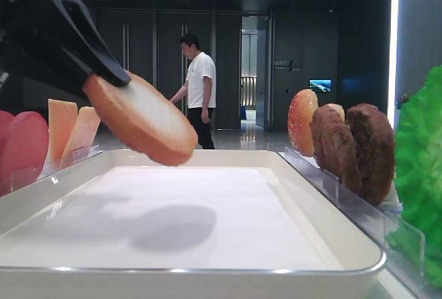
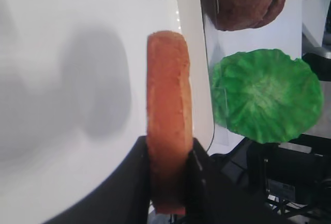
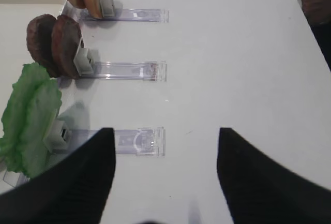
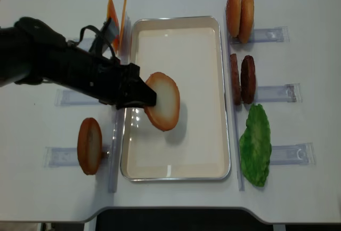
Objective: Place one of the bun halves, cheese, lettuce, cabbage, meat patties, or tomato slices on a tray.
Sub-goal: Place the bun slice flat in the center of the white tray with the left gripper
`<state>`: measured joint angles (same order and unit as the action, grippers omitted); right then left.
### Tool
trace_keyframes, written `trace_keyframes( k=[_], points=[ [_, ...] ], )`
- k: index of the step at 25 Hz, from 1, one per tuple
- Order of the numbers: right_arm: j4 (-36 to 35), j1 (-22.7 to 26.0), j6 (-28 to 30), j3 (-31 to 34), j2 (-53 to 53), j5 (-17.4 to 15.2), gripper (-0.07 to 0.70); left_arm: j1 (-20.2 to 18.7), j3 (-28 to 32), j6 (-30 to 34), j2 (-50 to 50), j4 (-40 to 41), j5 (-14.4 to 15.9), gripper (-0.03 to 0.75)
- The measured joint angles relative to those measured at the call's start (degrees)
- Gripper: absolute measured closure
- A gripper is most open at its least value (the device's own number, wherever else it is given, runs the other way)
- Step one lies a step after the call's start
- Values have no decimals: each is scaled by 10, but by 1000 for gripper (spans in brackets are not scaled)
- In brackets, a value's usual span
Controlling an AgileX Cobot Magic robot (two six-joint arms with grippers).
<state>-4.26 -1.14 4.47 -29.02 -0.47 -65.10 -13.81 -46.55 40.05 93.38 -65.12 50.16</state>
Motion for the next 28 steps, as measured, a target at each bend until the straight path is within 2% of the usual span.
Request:
trace_keyframes(
  k=[10,16,28],
  points=[
    [0,0,0,0,0,0,216,-55,0,64,79,-75,-19,580],
    [0,0,0,0,0,0,216,-59,-1,66,85,-76,-36,580],
    [0,0,0,0,0,0,216,-59,-1,67,102,-73,-43,580]
  ],
)
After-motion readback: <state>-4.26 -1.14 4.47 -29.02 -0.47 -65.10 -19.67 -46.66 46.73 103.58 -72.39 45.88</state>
